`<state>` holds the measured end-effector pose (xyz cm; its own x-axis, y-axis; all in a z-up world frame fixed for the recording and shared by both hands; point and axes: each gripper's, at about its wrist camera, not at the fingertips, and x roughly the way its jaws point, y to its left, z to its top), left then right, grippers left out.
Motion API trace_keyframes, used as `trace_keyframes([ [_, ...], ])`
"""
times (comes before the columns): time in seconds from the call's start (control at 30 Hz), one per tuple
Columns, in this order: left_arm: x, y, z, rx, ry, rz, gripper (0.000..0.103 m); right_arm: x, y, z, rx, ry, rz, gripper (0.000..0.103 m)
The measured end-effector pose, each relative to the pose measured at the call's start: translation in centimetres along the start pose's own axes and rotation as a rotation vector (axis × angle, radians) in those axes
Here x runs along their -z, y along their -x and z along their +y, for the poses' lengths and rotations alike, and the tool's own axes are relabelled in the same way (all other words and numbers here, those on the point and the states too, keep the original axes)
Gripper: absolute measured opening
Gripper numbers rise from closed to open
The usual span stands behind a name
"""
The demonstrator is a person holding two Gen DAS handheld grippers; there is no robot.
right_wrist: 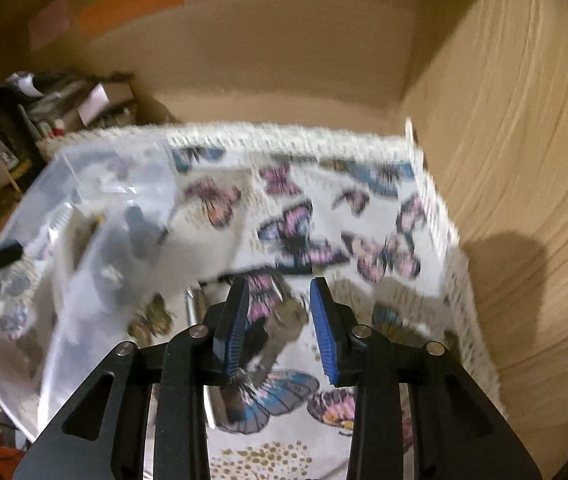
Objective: Organize rigid objects
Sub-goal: 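Move the right tool to the keyring and grasp the keys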
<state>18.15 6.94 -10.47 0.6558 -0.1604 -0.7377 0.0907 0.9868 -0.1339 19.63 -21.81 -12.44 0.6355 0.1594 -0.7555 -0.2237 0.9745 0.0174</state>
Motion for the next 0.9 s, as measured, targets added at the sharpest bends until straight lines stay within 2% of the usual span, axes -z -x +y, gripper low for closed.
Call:
trace_keyframes([
  [0.27,0.0,0.0,0.0,0.000,0.001,0.000,0.013,1.9,-3.2,-0.8,0.004,-0.029,0.108,0.029],
  [0.6,0.0,0.0,0.0,-0.001,0.000,0.000,0.012,2.1,-3.0,-3.1,0.056,-0.073,0.105,0.029],
  [0.73,0.0,0.0,0.0,-0.001,0.001,0.000,0.012,2.2,-2.7,-3.0,-0.009,-0.083,0.112,0.029],
  [0.9,0.0,0.0,0.0,0.000,0.001,0.000,0.012,2.3,-2.7,-1.8,0.009,-0.042,0.108,0.029],
])
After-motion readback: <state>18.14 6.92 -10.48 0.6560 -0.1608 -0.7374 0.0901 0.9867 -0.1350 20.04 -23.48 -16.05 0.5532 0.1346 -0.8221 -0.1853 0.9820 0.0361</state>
